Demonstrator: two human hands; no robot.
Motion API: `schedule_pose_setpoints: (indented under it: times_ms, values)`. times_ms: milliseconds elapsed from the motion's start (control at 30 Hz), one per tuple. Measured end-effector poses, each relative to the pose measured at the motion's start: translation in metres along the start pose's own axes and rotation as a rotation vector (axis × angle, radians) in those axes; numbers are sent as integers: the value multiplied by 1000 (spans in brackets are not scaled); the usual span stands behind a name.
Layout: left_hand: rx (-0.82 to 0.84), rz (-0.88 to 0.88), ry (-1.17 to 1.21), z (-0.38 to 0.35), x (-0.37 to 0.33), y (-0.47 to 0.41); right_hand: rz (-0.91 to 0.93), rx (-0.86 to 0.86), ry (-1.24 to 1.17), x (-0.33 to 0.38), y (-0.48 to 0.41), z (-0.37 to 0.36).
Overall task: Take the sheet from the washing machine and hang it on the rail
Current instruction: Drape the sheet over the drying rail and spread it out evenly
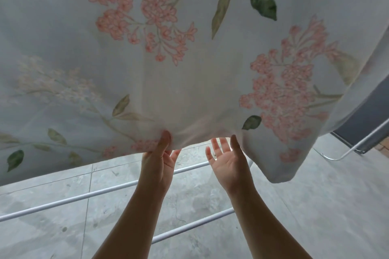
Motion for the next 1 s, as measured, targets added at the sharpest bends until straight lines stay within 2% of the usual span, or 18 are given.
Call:
schedule_pose_setpoints:
  times_ms: [100,167,200,233,333,433,600,667,733,800,833,900,1000]
  values:
    - [117,-45,-22,-2,-2,-2,-48,81,17,2,-2,1]
    - [218,-46,-82,-6,-5,0,-96,62,116,-8,-7,0]
    - [217,-31,-104,-5,-7,-1,-108,42,146,-16,-10,1]
    - [176,3,-104,-5,-9,0,-110,27,143,-24,-12,1]
    - [-91,68,-43,19,-22,-3,-143,80,106,-48,-18,-2]
    - [-278,35,106,56,-45,-1,-238,183,107,-73,-23,-16]
    - [-235,-198,221,105,-98,10,-375,209,82,-112,-23,-62]
    - [-197,-275,284,126,-114,16,-392,150,40,-125,-28,-77]
    - [-143,-294,176,145,-128,22,-501,-3,-135,-143,-43,-85]
    - [-112,-311,107,149,-139,27,-510,108,-124,-154,-48,-103]
    - [-70,-311,105,154,-142,25,-431,204,-51,-159,-46,-111]
    - [-65,-295,142,149,-143,28,-360,240,-81,-159,-49,-132]
    - [-154,-272,184,145,-141,28,-290,356,-113,-159,-51,-162]
Point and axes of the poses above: each hand's wrist, its own y-axis away from the middle knuckle, its own z-axis out of the back of the hand, x = y × z, the point moved 1 cm from there along -y, towards the middle knuckle, and after that the axes turned 15 degrees about -y, right-handed, at the moved point
